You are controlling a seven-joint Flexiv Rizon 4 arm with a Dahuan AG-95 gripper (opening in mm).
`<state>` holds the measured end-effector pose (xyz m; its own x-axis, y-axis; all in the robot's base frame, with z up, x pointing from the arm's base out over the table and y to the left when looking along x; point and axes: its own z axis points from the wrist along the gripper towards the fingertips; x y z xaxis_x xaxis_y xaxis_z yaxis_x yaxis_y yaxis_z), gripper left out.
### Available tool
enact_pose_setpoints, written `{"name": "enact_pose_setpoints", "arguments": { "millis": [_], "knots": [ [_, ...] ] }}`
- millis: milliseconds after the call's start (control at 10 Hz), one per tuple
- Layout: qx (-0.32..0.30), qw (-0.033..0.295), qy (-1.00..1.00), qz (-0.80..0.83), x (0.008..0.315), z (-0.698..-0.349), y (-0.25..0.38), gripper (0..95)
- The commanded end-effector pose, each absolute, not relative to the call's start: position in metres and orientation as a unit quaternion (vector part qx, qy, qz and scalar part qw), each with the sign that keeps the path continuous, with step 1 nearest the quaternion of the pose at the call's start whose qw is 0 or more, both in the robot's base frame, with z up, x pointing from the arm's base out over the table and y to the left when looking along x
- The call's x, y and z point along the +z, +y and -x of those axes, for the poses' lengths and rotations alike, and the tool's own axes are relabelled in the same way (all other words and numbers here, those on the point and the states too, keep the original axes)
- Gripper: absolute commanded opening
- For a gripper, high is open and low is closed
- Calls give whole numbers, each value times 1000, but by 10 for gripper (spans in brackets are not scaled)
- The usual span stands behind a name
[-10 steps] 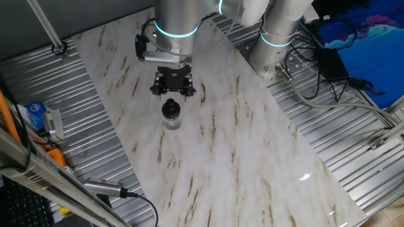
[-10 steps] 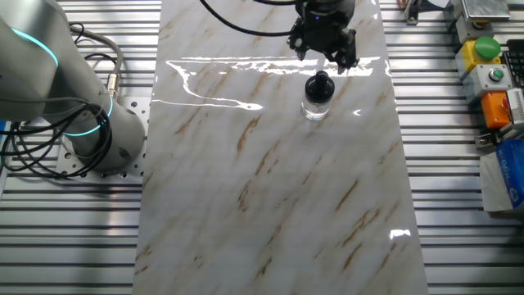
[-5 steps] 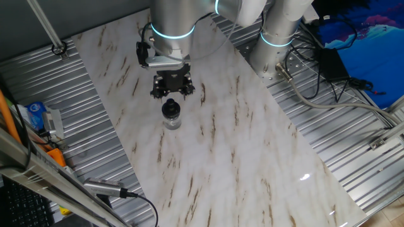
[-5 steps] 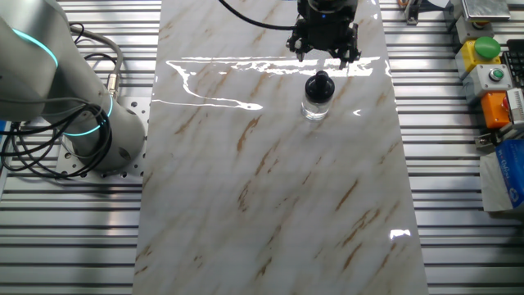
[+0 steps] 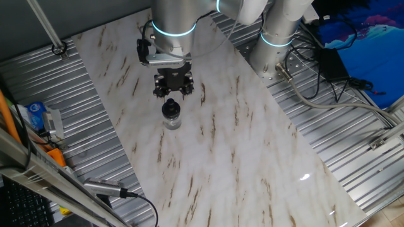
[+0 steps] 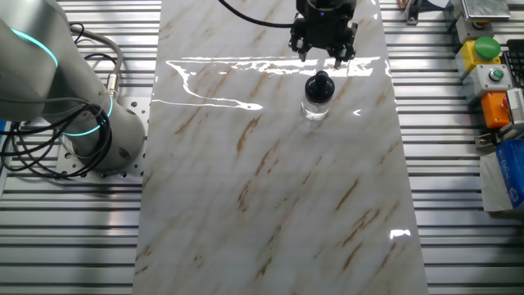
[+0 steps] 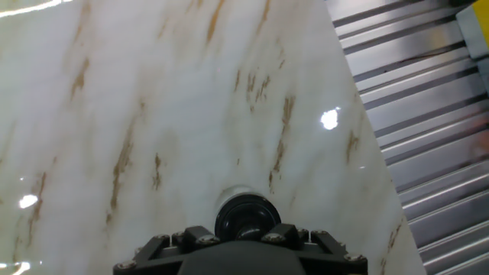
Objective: Screw the lid onto the jar
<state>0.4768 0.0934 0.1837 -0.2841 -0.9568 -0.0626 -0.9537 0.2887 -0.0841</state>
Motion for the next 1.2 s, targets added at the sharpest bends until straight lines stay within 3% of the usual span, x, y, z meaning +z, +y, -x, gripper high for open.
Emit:
{"name": "enact_pose_setpoints", "arguments": {
  "millis": [100, 1200],
  "knots": [
    [-18, 46, 798, 601, 183, -479, 94, 570],
    [2, 28, 792, 610, 160, -489, 88, 570]
  ]
}}
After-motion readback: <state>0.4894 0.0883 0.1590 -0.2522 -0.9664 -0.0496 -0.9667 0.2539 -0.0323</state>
